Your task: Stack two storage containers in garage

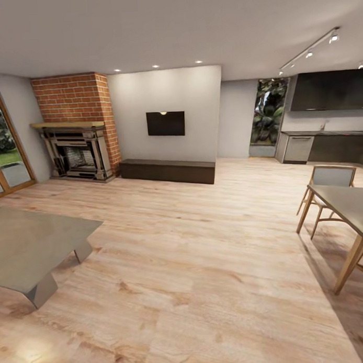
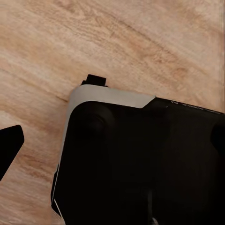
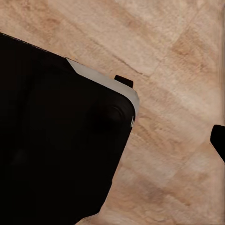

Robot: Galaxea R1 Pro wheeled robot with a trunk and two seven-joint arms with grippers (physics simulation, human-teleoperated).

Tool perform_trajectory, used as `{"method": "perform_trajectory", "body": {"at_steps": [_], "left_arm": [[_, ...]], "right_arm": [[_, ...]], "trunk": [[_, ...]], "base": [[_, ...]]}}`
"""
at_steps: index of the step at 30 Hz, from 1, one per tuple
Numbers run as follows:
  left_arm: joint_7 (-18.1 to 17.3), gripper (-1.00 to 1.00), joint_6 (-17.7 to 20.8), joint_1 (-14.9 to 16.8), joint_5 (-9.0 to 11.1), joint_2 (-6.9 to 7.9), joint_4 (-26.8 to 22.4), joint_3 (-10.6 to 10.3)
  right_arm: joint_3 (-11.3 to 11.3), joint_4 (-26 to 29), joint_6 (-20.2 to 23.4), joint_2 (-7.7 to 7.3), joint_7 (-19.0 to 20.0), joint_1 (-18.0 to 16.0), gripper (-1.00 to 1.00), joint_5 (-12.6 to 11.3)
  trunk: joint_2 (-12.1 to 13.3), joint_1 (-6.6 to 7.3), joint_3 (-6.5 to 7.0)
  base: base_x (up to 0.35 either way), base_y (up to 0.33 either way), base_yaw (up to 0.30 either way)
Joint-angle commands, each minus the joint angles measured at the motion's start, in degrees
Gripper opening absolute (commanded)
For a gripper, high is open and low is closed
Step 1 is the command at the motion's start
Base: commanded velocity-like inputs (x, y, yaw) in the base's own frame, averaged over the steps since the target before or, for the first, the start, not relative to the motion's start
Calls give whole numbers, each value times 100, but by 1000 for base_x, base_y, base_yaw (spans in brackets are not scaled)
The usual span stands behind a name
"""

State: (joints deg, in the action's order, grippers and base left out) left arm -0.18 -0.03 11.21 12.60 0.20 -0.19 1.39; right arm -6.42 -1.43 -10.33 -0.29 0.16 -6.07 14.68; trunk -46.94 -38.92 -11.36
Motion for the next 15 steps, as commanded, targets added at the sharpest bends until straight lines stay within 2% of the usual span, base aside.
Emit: {"method": "perform_trajectory", "body": {"at_steps": [1, 15], "left_arm": [[-22, 100, 25, 4, 31, 7, 0, 11], [-113, 100, 117, 4, 39, 80, 1, 11]], "right_arm": [[-44, -15, -30, -2, 2, -8, 100, -9], [-44, -15, -36, -15, 2, -8, 100, -9]], "trunk": [[-5, -4, -8], [-5, -4, -8]], "base": [[332, 0, 0], [332, 0, 0]]}}
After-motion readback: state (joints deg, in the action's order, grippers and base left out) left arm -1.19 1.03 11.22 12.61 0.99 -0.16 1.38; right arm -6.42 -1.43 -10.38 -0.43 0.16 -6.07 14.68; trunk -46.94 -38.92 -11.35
